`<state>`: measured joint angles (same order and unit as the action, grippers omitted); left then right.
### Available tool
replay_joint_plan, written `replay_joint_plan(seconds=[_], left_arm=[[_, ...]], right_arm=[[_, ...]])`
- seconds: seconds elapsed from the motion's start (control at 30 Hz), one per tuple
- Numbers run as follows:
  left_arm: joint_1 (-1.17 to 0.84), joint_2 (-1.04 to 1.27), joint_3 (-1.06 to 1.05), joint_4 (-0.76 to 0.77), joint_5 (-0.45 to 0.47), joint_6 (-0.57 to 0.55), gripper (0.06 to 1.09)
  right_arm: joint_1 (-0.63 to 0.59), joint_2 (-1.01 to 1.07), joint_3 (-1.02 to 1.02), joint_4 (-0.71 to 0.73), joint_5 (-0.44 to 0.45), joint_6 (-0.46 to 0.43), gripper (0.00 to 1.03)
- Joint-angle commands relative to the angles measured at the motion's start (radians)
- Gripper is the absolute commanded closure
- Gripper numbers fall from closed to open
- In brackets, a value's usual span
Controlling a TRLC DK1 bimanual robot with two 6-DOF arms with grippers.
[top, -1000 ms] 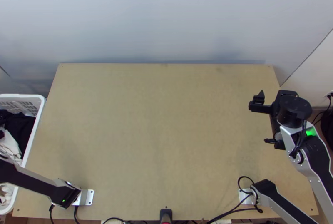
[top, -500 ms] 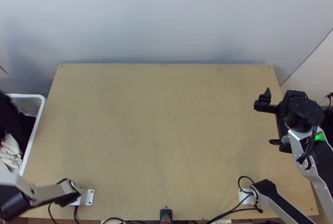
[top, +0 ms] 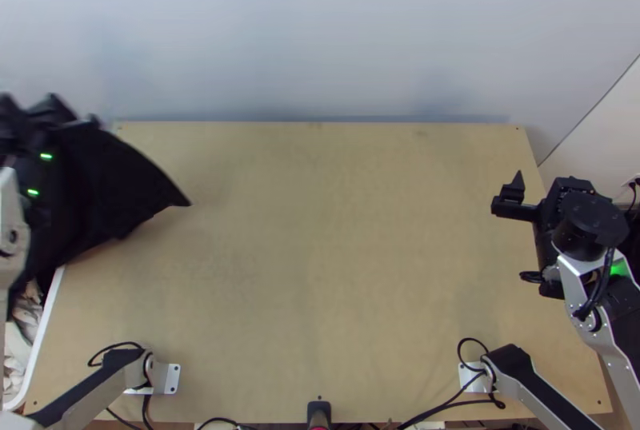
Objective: Fold the t-shirt
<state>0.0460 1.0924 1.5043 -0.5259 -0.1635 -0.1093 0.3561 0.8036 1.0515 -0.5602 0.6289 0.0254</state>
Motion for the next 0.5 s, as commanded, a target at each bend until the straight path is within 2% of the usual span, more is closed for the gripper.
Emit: replay_joint_plan(seconds=[0.0, 0.3, 0.47], left_arm=[[-0.344, -0.034, -0.073, 0.018, -0.024, -0.069, 1.05], [-0.722, 0.047, -0.102, 0.130, -0.022, -0.072, 1.05], [-0.847, 0.130, -0.159, 0.251, -0.014, -0.075, 1.05]], right_arm=[[0.001, -0.018, -0.021, -0.006, 0.005, 0.001, 0.05], [0.003, -0.037, -0.077, -0.018, 0.009, -0.001, 0.05], [0.009, -0.052, -0.122, -0.024, 0.009, -0.001, 0.05]])
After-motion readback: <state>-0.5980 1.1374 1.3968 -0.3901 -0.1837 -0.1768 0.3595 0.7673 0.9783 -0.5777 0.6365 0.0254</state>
